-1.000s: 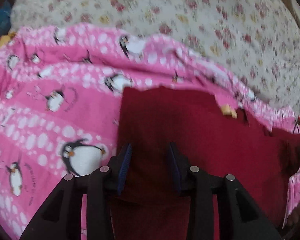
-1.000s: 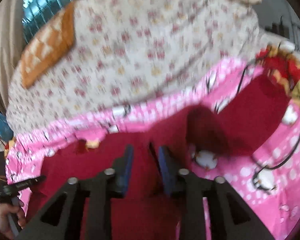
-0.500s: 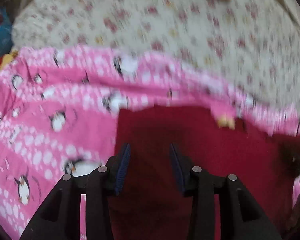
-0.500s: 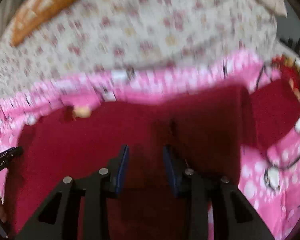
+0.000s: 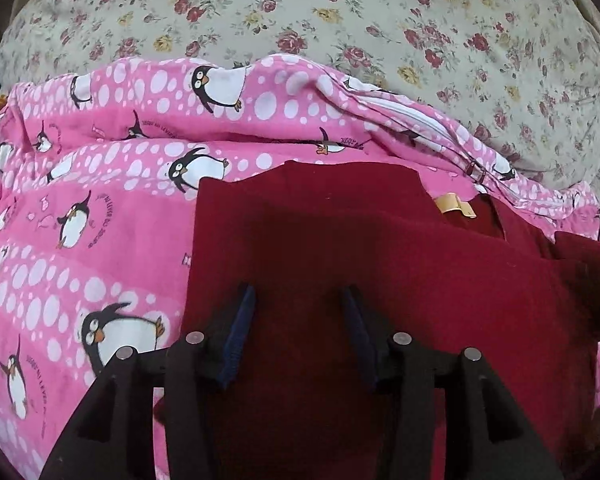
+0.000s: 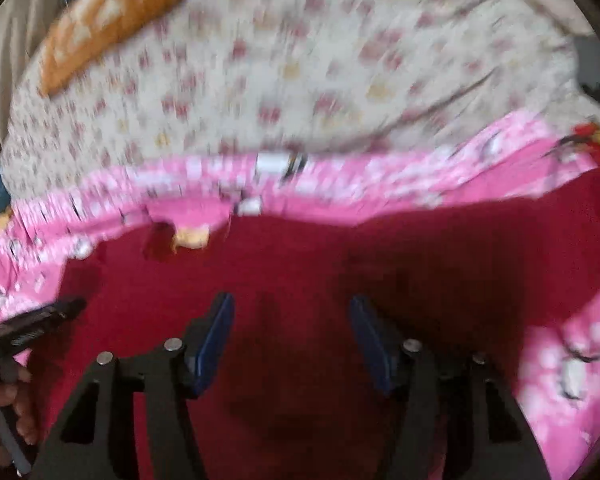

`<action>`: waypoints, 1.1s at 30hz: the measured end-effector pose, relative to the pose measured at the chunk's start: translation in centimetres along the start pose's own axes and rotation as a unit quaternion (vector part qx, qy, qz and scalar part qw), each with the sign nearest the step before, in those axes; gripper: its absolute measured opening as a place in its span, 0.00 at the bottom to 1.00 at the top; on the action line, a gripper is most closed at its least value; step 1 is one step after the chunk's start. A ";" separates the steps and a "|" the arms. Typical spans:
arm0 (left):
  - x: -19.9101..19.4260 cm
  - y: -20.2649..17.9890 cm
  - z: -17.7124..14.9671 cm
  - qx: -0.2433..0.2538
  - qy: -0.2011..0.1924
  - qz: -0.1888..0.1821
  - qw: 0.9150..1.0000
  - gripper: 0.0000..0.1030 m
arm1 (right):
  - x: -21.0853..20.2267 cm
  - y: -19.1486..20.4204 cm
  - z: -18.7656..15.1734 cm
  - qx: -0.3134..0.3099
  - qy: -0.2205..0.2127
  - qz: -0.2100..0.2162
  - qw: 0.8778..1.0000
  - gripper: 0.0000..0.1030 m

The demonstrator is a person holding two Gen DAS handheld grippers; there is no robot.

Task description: Fold small clothes

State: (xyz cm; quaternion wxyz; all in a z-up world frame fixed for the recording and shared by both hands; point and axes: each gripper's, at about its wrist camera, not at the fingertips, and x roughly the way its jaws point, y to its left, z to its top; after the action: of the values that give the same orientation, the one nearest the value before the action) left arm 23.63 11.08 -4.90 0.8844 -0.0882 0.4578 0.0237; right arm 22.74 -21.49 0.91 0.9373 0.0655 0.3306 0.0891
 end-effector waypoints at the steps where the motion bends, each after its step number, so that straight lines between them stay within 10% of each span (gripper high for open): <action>1: -0.5 0.1 0.1 -0.006 -0.002 -0.009 1.000 0.30 | -1.5 -0.9 0.0 -0.002 -0.019 -0.007 1.000 0.63; 7: -3.8 1.1 -0.1 -0.035 -0.038 -0.038 0.998 0.30 | -6.5 -14.0 0.9 0.057 -0.078 -0.103 0.990 0.63; 12: -4.8 1.0 0.3 -0.037 -0.067 -0.031 0.997 0.30 | -5.0 -22.3 0.9 0.137 -0.055 -0.082 0.986 0.43; 17: -4.4 1.3 0.1 -0.042 -0.060 -0.032 0.997 0.30 | -3.1 -22.8 2.1 0.130 -0.044 -0.104 0.985 0.37; 21: -4.9 2.6 0.3 -0.068 -0.070 -0.032 0.995 0.30 | -3.8 -22.0 2.1 0.125 -0.044 -0.091 0.987 0.07; 33: -7.8 8.5 -0.3 -0.173 -0.105 -0.036 0.979 0.30 | -15.3 -8.6 11.5 0.035 -0.185 -0.003 0.982 0.06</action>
State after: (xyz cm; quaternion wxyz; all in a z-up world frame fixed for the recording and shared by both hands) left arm 17.87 19.66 0.12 0.8991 -0.2532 0.3482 0.0796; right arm 19.30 -33.84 17.55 0.9796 0.1129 0.1548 0.0605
